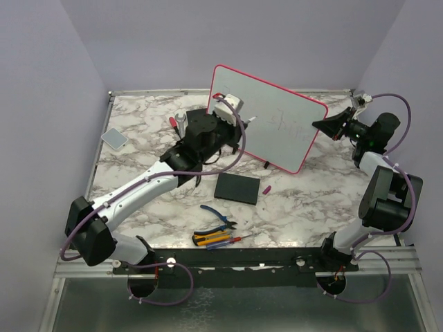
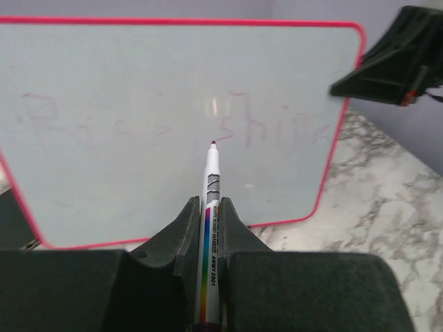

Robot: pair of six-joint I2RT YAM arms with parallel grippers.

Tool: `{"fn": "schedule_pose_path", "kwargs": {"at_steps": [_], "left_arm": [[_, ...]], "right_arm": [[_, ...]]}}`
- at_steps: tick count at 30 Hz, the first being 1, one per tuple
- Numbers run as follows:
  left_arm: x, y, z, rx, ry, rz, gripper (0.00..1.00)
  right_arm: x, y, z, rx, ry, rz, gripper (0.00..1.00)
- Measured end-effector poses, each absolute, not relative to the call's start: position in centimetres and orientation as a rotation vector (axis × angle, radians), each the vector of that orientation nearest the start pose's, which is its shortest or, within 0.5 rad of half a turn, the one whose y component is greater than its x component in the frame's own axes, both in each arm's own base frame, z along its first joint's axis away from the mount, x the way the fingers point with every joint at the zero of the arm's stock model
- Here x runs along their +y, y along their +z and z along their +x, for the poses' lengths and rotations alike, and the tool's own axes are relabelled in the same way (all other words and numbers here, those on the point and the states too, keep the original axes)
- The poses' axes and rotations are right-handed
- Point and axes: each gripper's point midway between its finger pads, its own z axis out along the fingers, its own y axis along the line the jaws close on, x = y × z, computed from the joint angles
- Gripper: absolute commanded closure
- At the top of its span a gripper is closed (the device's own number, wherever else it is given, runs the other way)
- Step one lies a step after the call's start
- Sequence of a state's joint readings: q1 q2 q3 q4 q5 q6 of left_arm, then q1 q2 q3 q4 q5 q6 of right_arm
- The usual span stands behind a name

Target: Write a sentence on the whiteboard

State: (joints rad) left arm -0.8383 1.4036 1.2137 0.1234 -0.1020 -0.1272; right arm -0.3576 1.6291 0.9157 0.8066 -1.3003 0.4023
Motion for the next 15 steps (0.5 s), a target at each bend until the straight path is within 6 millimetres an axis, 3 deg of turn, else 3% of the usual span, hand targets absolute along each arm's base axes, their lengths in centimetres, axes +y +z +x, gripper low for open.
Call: {"fn": "schedule_pose_path", "kwargs": {"at_steps": [6,15], "left_arm": [[-27.3,31.8,35.2,1.694,-0.526,0.436,1.00],[-22.5,30.7,36.8,1.762,-0.470,0.412,1.00]], "right_arm": [[3.3,23.4,40.6,1.556,0.983,-0.507,0.99],[3.3,23.3,40.7,1.560,0.977,-0.511,0.99]]}}
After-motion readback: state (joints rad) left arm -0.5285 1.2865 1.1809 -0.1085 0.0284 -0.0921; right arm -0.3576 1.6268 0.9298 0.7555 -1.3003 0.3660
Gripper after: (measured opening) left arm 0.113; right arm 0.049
